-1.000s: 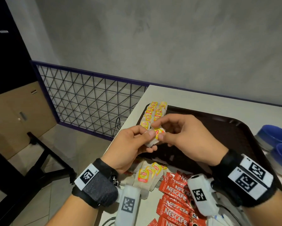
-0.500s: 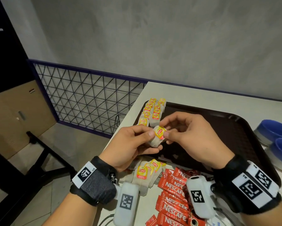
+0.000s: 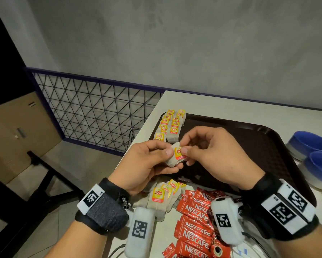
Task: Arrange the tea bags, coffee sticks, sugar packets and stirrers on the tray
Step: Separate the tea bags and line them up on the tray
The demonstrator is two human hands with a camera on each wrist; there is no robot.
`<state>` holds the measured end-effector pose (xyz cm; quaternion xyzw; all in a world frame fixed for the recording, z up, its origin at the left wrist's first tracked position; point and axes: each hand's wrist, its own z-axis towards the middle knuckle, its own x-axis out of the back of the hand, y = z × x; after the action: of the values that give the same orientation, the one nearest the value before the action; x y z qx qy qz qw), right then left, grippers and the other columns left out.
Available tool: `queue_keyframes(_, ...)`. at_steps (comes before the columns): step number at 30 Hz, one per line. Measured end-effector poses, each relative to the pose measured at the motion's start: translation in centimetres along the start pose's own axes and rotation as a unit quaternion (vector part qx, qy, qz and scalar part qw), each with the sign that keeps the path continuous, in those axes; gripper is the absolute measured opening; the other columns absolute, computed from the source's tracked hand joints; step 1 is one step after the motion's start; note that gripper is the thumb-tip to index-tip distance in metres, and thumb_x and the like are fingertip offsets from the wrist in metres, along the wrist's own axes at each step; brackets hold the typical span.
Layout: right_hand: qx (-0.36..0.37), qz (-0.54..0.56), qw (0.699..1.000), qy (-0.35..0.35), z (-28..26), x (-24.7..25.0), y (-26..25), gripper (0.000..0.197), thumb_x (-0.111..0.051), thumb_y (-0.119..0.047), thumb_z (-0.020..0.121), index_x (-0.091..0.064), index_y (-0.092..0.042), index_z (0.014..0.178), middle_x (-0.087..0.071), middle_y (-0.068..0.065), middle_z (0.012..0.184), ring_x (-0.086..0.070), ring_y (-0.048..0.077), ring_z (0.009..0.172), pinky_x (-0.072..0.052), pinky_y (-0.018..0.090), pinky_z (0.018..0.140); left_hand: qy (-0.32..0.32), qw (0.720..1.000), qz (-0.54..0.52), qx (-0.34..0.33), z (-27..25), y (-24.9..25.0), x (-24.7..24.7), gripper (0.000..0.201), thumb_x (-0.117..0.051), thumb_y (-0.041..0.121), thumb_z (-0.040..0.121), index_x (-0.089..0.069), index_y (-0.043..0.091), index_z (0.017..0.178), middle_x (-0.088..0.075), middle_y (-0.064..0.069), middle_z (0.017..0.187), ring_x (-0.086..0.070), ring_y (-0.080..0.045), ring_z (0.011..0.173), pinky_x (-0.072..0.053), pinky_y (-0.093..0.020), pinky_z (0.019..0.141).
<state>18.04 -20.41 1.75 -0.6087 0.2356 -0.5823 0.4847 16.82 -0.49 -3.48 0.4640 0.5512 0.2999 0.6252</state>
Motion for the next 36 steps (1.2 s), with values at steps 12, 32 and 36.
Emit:
queue_keyframes(12,-0.025,0.044,0.999,0.002,-0.22,-0.01,-0.38,0.005,-0.073,-0.015,0.095,-0.075,-0.020,0.096,-0.072,0.009,0.093,-0.062,0.004,0.062,-0.052,0.014,0.060,-0.008,0.999,0.050,-0.017,-0.09,-0.29,-0.13,0.020,-0.072,0.001,0.077,-0.064,-0.001,0.095,-0.076,-0.018,0.092,-0.075,-0.022,0.085,-0.062,-0.032,0.083)
queue_keyframes(32,-0.032,0.043,0.998,0.018,0.07,-0.11,-0.01,0.012,-0.072,-0.011,0.093,-0.078,-0.021,0.093,-0.070,0.003,0.077,-0.060,0.003,0.064,-0.046,0.013,0.058,-0.002,0.998,0.060,-0.003,-0.19,-0.10,-0.54,0.020,-0.068,0.013,0.086,-0.062,0.002,0.101,-0.074,-0.028,0.100,-0.072,-0.030,0.077,-0.059,-0.025,0.062)
queue_keyframes(36,-0.054,0.042,0.997,0.038,0.18,-0.01,0.14,0.010,-0.073,-0.010,0.091,-0.076,-0.019,0.088,-0.069,-0.001,0.070,-0.062,0.005,0.062,-0.048,0.018,0.059,0.000,0.998,0.070,0.002,-0.16,-0.09,-0.54,0.018,-0.067,0.019,0.087,-0.064,0.005,0.098,-0.074,-0.029,0.100,-0.073,-0.030,0.077,-0.059,-0.025,0.063)
